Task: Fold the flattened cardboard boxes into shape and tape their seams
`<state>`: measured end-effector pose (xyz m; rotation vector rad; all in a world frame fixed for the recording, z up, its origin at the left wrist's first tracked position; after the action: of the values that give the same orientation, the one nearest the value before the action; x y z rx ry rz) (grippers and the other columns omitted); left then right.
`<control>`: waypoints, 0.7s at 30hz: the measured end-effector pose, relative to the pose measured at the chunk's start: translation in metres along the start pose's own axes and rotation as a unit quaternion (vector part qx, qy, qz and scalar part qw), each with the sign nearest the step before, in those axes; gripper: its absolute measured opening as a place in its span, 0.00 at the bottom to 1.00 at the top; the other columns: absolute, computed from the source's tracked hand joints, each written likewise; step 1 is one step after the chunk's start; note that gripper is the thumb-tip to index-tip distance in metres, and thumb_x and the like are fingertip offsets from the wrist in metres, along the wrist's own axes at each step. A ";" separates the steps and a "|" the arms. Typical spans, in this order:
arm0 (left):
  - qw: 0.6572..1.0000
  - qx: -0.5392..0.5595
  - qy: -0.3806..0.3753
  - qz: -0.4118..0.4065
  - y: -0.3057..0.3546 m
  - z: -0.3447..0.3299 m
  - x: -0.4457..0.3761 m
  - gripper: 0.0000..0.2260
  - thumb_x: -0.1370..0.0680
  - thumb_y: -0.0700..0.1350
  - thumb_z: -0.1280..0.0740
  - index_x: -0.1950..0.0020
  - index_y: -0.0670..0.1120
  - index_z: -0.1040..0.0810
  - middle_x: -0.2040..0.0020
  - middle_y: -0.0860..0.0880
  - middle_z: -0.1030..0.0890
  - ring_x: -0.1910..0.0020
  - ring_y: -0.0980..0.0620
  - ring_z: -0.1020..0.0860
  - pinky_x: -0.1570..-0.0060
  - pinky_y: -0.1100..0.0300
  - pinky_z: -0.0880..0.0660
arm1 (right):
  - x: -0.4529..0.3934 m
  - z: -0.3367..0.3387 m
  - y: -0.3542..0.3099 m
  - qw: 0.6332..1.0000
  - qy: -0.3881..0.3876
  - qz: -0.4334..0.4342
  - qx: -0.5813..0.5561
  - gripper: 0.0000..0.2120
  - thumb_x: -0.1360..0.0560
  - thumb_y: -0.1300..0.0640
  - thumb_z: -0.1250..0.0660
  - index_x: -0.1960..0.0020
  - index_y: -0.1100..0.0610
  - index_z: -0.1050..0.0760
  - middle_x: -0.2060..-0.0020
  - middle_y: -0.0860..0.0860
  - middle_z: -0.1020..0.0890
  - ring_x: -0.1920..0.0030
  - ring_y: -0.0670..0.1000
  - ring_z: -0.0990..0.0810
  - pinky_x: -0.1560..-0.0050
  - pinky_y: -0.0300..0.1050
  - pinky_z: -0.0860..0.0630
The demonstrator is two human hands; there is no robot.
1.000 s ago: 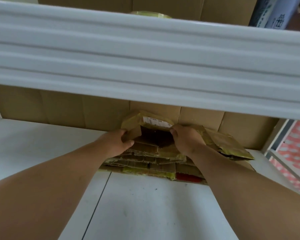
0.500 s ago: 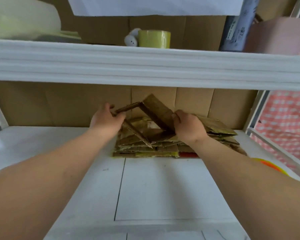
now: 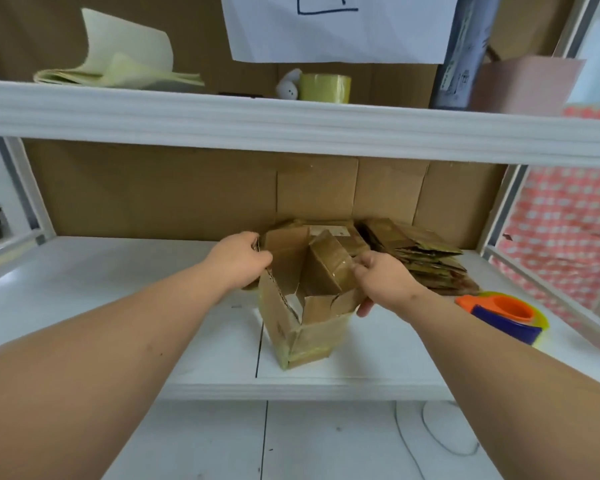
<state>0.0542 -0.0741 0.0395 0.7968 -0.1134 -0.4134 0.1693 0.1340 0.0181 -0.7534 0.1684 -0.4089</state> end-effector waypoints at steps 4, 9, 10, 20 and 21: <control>0.999 0.036 0.016 0.011 0.008 -0.009 0.003 0.26 0.22 0.60 0.36 0.27 0.50 0.32 0.36 0.47 0.29 0.43 0.45 0.24 0.43 0.48 0.22 | -0.003 0.011 0.005 1.000 -0.004 0.014 -0.003 0.10 0.17 0.50 0.40 0.38 0.52 0.27 0.56 0.50 0.17 0.67 0.48 0.15 0.56 0.39 0.23; 0.995 0.084 0.002 0.059 0.007 -0.023 0.001 0.17 0.21 0.61 0.36 0.44 0.49 0.27 0.46 0.48 0.24 0.47 0.48 0.25 0.39 0.44 0.25 | -0.020 0.024 0.024 0.989 0.009 -0.014 -0.146 0.17 0.21 0.52 0.33 0.35 0.56 0.29 0.48 0.54 0.17 0.57 0.52 0.14 0.45 0.51 0.18; 0.994 0.092 -0.012 0.064 0.006 -0.027 0.003 0.16 0.21 0.60 0.36 0.44 0.49 0.27 0.46 0.49 0.24 0.48 0.49 0.25 0.39 0.45 0.25 | -0.022 0.023 0.025 0.987 0.005 -0.015 -0.163 0.20 0.22 0.51 0.31 0.34 0.55 0.30 0.46 0.54 0.18 0.53 0.53 0.14 0.43 0.52 0.19; 0.986 0.107 -0.119 0.053 0.004 -0.041 0.023 0.26 0.30 0.67 0.31 0.42 0.50 0.22 0.43 0.53 0.23 0.43 0.53 0.25 0.41 0.55 0.25 | -0.027 0.007 0.021 0.993 -0.011 0.055 -0.106 0.15 0.25 0.50 0.27 0.52 0.53 0.33 0.58 0.53 0.21 0.62 0.49 0.24 0.61 0.43 0.24; 0.981 0.113 -0.146 0.056 0.001 -0.045 0.027 0.28 0.33 0.66 0.26 0.41 0.50 0.22 0.41 0.52 0.23 0.42 0.52 0.25 0.40 0.55 0.24 | -0.027 0.005 0.022 0.992 -0.023 0.050 -0.110 0.15 0.25 0.51 0.27 0.51 0.54 0.33 0.59 0.53 0.21 0.64 0.49 0.23 0.62 0.42 0.24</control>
<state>0.0902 -0.0541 0.0079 0.9440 -0.4839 -0.4125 0.1530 0.1626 0.0063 -0.9670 0.2088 -0.2803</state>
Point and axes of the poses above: each hand's wrist, its own x-axis away from the middle knuckle, its own z-axis out of the back of the hand, y = z × x, the point moved 10 cm from there along -x, towards the middle knuckle
